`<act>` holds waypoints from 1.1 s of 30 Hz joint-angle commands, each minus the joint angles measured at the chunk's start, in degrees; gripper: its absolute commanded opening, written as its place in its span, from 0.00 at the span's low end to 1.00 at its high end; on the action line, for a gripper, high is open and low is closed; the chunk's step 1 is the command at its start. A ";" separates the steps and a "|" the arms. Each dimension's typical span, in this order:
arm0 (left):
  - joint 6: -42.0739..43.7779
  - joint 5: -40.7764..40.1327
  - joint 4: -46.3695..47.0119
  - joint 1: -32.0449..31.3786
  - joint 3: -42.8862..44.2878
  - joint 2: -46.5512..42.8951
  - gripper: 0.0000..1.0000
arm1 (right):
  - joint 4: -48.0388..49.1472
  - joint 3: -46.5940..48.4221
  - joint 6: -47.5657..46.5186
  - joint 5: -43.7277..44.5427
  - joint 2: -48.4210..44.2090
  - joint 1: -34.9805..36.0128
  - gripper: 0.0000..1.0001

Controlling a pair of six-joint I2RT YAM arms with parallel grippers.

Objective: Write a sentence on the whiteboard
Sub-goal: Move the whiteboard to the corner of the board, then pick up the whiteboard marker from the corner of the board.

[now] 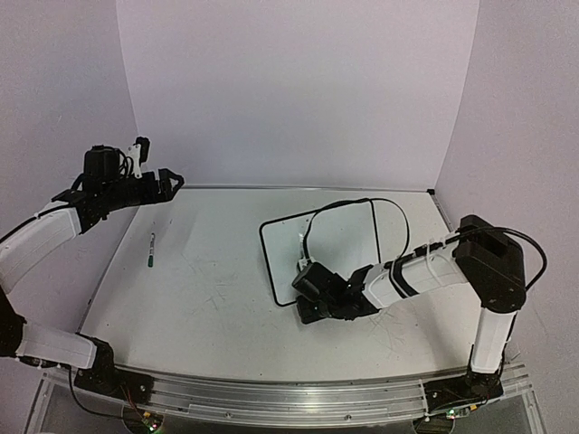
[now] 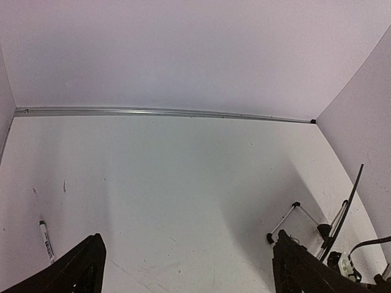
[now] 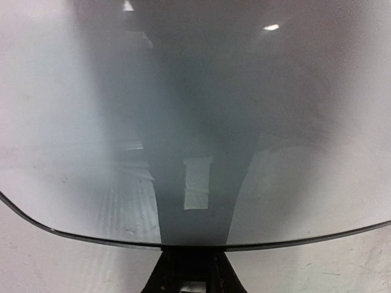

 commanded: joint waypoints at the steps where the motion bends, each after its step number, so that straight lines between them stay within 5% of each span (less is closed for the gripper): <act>1: 0.89 -1.78 1.98 -0.13 -0.49 -2.35 0.97 | 4.66 5.47 0.35 -3.68 1.93 2.81 0.00; 11: 0.80 -2.61 2.51 0.40 -1.23 -2.52 0.97 | 0.45 11.42 2.92 -1.02 5.61 6.01 0.04; 22: 0.96 -7.17 3.06 0.54 -2.53 0.12 0.99 | -1.63 5.90 2.53 1.68 -3.46 6.00 0.72; 33: -8.18 -21.11 -6.98 1.44 -2.41 9.95 0.99 | -1.54 -6.35 -8.56 2.37 -27.66 2.66 0.88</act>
